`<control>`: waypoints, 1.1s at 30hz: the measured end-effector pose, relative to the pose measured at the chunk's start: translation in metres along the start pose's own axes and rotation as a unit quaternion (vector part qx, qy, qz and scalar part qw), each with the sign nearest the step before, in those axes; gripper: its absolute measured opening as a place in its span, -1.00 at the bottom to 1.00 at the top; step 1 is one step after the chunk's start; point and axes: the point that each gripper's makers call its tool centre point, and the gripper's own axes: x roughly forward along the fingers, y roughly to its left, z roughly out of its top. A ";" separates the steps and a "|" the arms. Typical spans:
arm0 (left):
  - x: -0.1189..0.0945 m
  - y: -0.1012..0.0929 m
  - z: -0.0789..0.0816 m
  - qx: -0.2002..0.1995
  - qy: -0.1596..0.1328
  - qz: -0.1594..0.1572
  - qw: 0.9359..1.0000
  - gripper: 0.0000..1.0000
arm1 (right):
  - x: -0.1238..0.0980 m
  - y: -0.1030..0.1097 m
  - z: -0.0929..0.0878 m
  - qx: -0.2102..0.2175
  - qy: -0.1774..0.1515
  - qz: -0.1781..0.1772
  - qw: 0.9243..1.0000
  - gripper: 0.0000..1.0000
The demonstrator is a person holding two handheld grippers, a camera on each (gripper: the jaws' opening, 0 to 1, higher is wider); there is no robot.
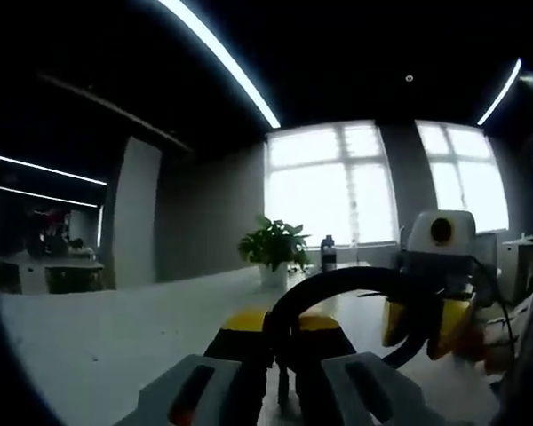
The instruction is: Straighten the power strip on the desk, plug the charger into it
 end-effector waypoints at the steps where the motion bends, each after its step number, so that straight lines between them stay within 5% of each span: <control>1: 0.000 0.001 0.000 0.002 0.001 0.002 1.000 -0.87 | 0.000 0.002 -0.002 0.002 0.001 -0.001 1.000 -0.79; 26: -0.027 0.000 0.000 0.031 0.008 0.038 0.999 -0.71 | -0.002 0.006 -0.010 0.003 -0.006 -0.026 1.000 -0.79; 33: -0.034 -0.006 -0.021 0.071 0.033 0.046 0.996 -0.56 | -0.005 0.003 -0.008 0.008 -0.010 -0.031 0.999 -0.79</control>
